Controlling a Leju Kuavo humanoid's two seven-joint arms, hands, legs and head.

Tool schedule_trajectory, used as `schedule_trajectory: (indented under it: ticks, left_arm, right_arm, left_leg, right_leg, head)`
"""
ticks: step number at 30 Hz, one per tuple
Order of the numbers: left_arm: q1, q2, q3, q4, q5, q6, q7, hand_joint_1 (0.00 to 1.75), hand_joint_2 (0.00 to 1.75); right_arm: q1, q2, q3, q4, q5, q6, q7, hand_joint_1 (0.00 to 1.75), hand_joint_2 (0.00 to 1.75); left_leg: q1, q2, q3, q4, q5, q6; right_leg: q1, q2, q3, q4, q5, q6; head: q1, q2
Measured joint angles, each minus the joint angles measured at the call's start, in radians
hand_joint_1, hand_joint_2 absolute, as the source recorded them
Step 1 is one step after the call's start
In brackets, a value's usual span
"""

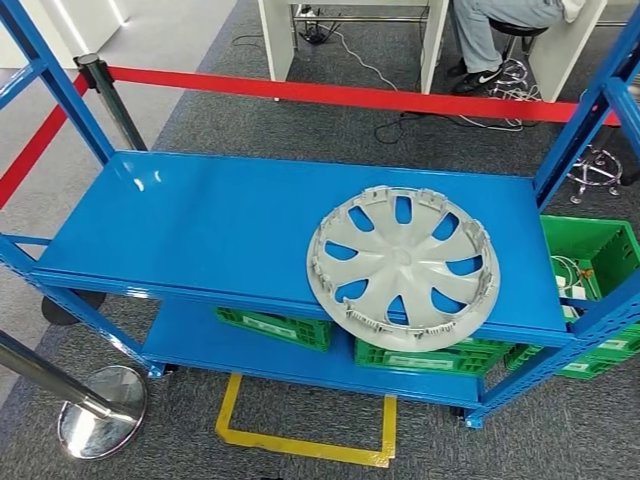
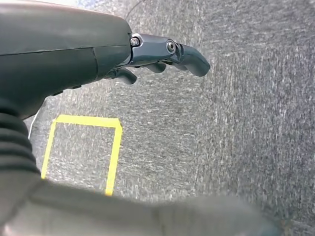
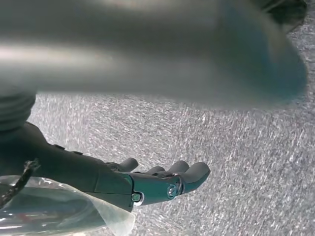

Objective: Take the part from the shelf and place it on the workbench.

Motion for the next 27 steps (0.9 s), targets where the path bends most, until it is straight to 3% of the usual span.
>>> schedule_trajectory:
  ticks: [2,4,5,7,9,19,27]
  left_arm:
    - [0.002,0.002,-0.006,0.001,0.008,-0.007,0.004,0.00,1.75]
    - [0.004,0.004,-0.027,0.005,0.032,-0.012,0.012,0.00,1.75]
    - [0.005,0.006,-0.043,0.009,0.050,-0.014,0.017,0.00,1.75]
    - [0.010,0.009,-0.077,0.017,0.090,-0.015,0.023,0.00,0.87]
    - [0.015,0.012,-0.112,0.026,0.132,-0.016,0.030,0.00,0.00]
    - [0.025,0.046,-0.308,0.080,0.352,-0.024,0.059,0.00,0.00]
    - [0.037,0.087,-0.459,0.128,0.515,-0.029,0.082,0.00,0.00]
  right_arm:
    - [-0.005,0.001,-0.001,0.001,-0.011,0.004,0.006,0.00,1.75]
    - [-0.013,0.001,0.004,0.002,-0.031,0.008,0.012,0.00,1.75]
    - [-0.017,0.001,0.010,0.003,-0.047,0.010,0.014,0.00,1.75]
    - [-0.021,-0.002,0.026,0.005,-0.081,0.010,0.017,0.00,0.87]
    - [-0.025,-0.009,0.043,0.011,-0.117,0.010,0.020,0.00,0.00]
    - [-0.026,-0.055,0.168,0.059,-0.301,0.004,0.033,0.00,0.00]
    - [-0.026,-0.096,0.275,0.106,-0.440,0.001,0.041,0.00,0.00]
  left_leg:
    - [-0.009,0.002,0.056,-0.127,0.067,0.020]
    - [-0.016,0.005,0.088,-0.199,0.079,0.030]
    - [-0.017,0.005,0.092,-0.209,0.073,0.028]
    - [-0.015,0.003,0.096,-0.222,0.074,0.006]
    - [-0.014,0.002,0.098,-0.228,0.075,-0.007]
    - [-0.017,0.002,0.103,-0.228,0.068,0.008]
    - [-0.017,0.002,0.105,-0.228,0.068,0.008]
  right_leg:
    - [0.003,-0.002,0.002,-0.001,-0.007,0.003]
    - [0.004,-0.004,-0.002,-0.002,-0.012,0.009]
    - [0.006,-0.006,-0.001,-0.003,-0.013,0.013]
    - [0.006,-0.010,0.001,-0.008,-0.013,0.001]
    - [0.007,-0.011,0.006,-0.015,-0.012,-0.012]
    - [0.005,-0.011,0.020,-0.037,-0.006,0.016]
    - [0.005,-0.011,0.020,-0.037,-0.005,0.018]
  head:
    - [0.001,0.000]
    - [0.000,0.000]
    - [0.000,0.000]
    - [0.002,0.000]
    - [0.005,0.000]
    - [0.005,0.000]
    - [0.005,0.000]
